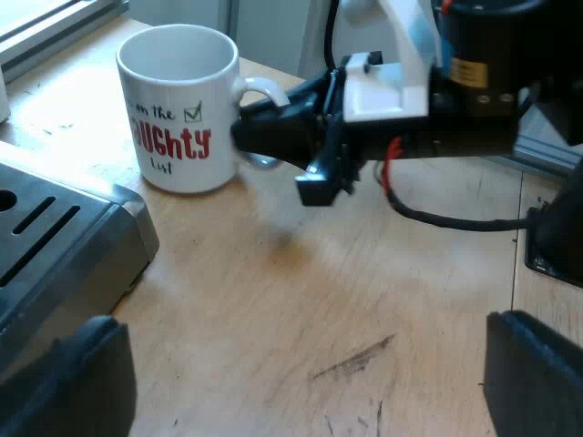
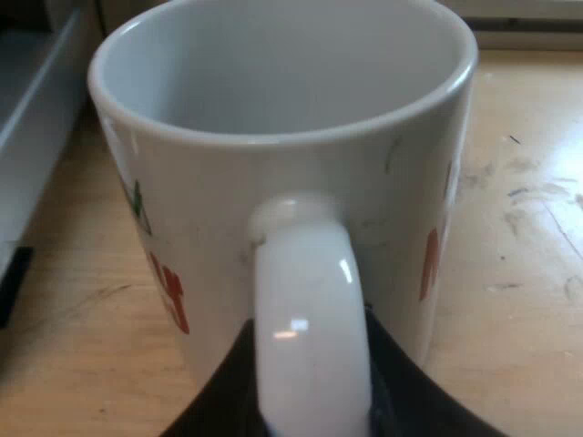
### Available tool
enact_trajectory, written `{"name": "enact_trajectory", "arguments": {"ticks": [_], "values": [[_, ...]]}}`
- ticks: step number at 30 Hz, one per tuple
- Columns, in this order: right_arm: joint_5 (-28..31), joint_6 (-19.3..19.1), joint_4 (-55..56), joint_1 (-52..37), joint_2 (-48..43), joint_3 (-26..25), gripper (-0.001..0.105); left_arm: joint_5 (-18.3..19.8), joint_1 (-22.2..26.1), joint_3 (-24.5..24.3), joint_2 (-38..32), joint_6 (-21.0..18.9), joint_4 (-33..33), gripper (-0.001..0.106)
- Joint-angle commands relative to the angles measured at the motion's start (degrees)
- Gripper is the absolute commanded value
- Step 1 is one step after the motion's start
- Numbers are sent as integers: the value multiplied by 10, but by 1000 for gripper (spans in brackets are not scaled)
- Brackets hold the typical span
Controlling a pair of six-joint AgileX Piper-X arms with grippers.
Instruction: Remove mug from coffee machine
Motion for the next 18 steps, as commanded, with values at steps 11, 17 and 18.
{"name": "enact_trajectory", "arguments": {"ticks": [11,17,18], "values": [[-77,-8,-65,-59,139,-97,0,3,-2,-3,-1,1,-13,80],[-68,-8,-65,-59,141,-100,0,3,-2,-3,-1,-2,-13,80],[-68,-8,-65,-59,141,-100,0,3,-2,-3,-1,-2,-13,80]]}}
